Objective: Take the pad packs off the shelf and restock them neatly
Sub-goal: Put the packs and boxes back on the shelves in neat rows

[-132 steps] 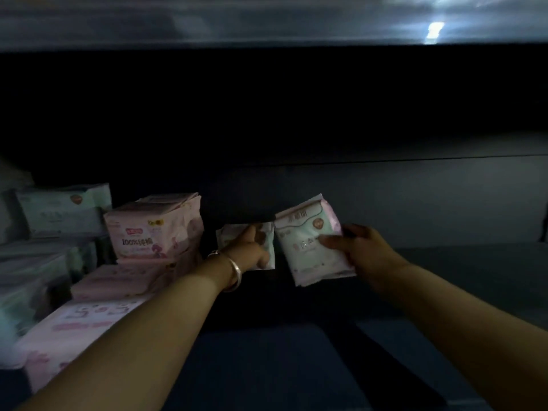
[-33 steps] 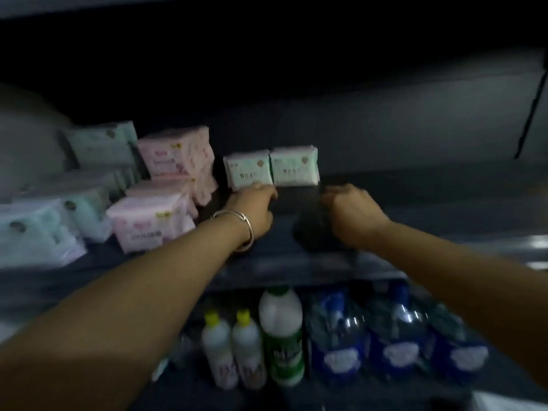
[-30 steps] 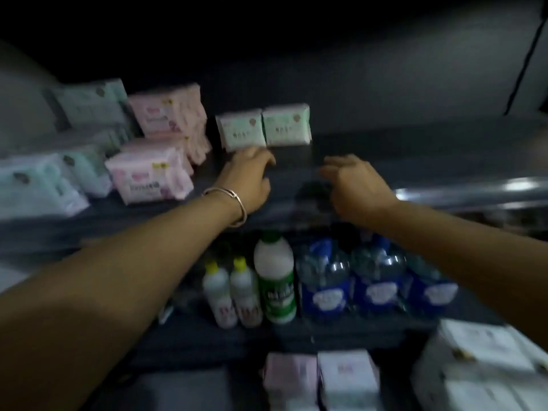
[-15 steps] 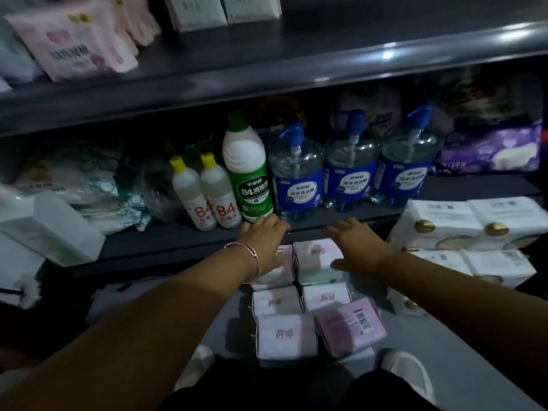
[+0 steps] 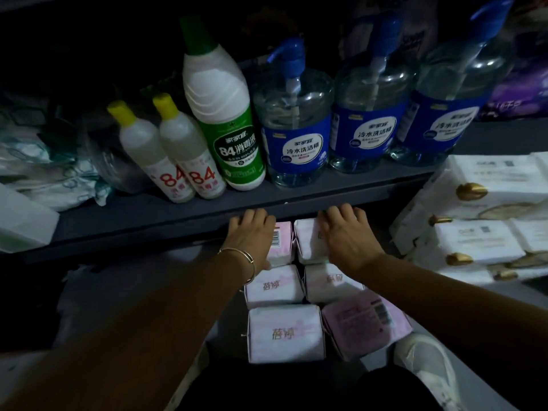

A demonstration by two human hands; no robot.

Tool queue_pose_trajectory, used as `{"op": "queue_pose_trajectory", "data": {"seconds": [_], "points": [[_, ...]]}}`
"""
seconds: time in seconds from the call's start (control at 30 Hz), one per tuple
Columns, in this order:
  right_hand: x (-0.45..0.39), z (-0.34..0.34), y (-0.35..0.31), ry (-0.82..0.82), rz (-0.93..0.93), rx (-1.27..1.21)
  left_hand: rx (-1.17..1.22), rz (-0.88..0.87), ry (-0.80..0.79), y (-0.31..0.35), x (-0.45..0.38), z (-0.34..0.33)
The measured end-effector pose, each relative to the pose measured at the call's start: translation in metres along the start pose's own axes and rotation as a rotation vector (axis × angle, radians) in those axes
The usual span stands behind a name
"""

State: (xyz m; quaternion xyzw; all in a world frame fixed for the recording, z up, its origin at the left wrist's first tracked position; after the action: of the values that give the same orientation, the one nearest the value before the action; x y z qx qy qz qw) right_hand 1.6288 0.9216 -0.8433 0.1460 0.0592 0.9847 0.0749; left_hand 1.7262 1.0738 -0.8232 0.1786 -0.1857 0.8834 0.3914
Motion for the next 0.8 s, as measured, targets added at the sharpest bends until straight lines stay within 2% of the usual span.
{"op": "queue_pose_trajectory", "data": {"seconds": [0.07,0.23,0.33,0.5,0.57,0.63,0.8], "points": [[-0.002,-0.003,0.002,0.011,0.003,-0.025,-0.029,0.004,0.023,0.001,-0.002,-0.007],[-0.003,-0.003,0.004,-0.104,-0.029,-0.165,0.020,0.002,-0.018,-0.002,-0.007,-0.007],[0.003,0.020,0.014,-0.171,-0.055,-0.334,0.208,-0.033,-0.102,-0.012,0.002,0.011],[0.025,0.102,0.042,-0.143,0.022,-0.443,0.638,-0.095,-0.204,-0.037,0.039,0.080],[0.038,0.141,0.051,-0.109,0.050,-0.467,0.769,-0.138,-0.199,-0.046,0.058,0.111],[0.050,0.180,0.059,-0.054,0.056,-0.509,0.823,-0.164,-0.160,-0.056,0.076,0.142],[0.084,0.276,0.070,0.078,0.113,-0.505,0.766,-0.217,-0.064,-0.081,0.120,0.226]]}}
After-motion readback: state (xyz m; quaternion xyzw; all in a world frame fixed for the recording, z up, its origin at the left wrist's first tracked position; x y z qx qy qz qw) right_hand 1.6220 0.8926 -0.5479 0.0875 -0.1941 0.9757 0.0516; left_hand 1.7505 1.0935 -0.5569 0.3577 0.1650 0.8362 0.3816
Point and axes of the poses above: each hand's wrist, its own x-axis away from the middle knuckle, its own z-axis out of the back of the hand, y = z × x, the point moved 1 cm from there along -x, towards the middle knuckle, and after that the axes turned 8 degrees about -y, right-handed, at the moved point
